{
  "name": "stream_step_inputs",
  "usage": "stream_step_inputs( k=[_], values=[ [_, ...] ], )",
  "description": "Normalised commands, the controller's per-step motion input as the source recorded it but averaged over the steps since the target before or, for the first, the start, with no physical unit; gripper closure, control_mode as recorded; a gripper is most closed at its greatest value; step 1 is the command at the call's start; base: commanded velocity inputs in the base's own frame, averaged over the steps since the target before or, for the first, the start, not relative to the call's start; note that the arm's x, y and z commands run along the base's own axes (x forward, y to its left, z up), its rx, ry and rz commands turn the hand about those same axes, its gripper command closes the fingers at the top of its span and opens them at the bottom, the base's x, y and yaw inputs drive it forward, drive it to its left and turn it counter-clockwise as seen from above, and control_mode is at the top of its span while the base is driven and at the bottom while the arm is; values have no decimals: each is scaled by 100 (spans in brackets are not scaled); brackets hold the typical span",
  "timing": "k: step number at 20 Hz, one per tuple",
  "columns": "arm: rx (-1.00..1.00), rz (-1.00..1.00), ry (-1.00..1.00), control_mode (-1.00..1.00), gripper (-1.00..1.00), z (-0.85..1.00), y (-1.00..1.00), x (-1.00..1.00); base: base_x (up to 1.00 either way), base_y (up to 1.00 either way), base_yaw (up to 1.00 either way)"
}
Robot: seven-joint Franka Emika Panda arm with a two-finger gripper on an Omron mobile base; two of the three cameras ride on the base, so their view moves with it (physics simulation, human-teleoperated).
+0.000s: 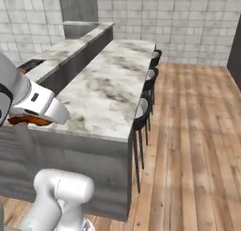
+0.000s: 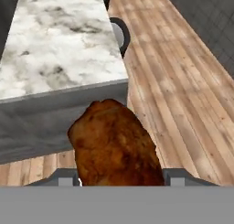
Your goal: Retrieve the chicken drumstick from the fridge and place it on the saucepan with marinade on the stove.
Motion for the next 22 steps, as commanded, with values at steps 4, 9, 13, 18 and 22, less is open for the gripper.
stream_step_inputs(
  k=[4,9,13,18,22],
  values=[
    [0,0,0,100,100,0,0,0,0,-43,-85],
    [0,0,0,100,100,0,0,0,37,-91,-51],
    [0,0,0,100,100,0,0,0,85,-100,-7],
    [0,0,0,100,100,0,0,0,100,-100,11],
    [0,0,0,100,100,0,0,0,100,-85,29]
  ],
)
